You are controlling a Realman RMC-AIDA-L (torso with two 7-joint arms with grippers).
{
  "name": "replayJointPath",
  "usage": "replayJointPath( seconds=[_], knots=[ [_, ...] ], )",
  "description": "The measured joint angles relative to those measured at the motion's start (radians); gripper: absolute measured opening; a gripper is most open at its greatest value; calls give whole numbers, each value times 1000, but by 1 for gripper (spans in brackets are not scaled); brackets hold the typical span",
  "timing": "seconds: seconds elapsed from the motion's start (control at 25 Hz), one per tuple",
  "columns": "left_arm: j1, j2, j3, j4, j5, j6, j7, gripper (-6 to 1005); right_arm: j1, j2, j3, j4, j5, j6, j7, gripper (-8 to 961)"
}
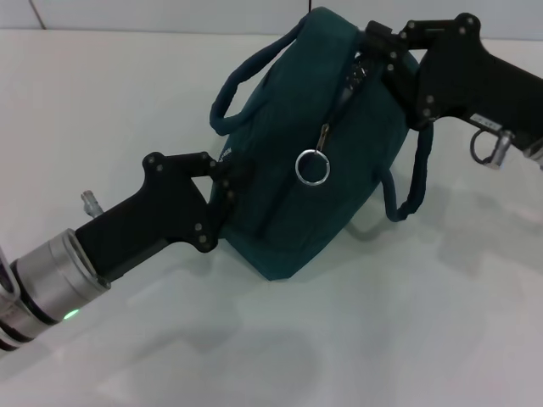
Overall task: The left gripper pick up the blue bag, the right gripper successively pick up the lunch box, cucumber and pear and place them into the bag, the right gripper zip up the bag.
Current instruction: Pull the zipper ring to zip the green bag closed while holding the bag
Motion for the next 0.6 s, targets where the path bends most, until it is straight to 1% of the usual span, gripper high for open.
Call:
replayJointPath(
  seconds=[0.12, 0.24, 0.32, 0.44, 0.52, 0.6],
  knots=[
    [-5, -1, -1, -3, -2, 1, -2, 56, -8, -16, -1, -42, -36, 0, 95, 71],
    [-12, -5, -3, -2, -3, 1, -2, 56, -11, -50, 1, -94, -130, -17, 231, 73],
    [-22, -6, -4, -8, -4, -2, -5, 55, -17, -70, 2, -116, -166, -46, 304, 74],
    [-36, -7, -5, -25, -6, -13, -9, 55, -43, -96, 3, -157, -217, -100, 406, 76],
    [-46, -8, -3, -37, -7, -15, -9, 55, -64, -103, 2, -194, -264, -120, 469, 77],
    [-56, -8, 0, -44, -4, -16, -8, 55, -81, -101, 2, -229, -327, -125, 527, 78]
  ],
)
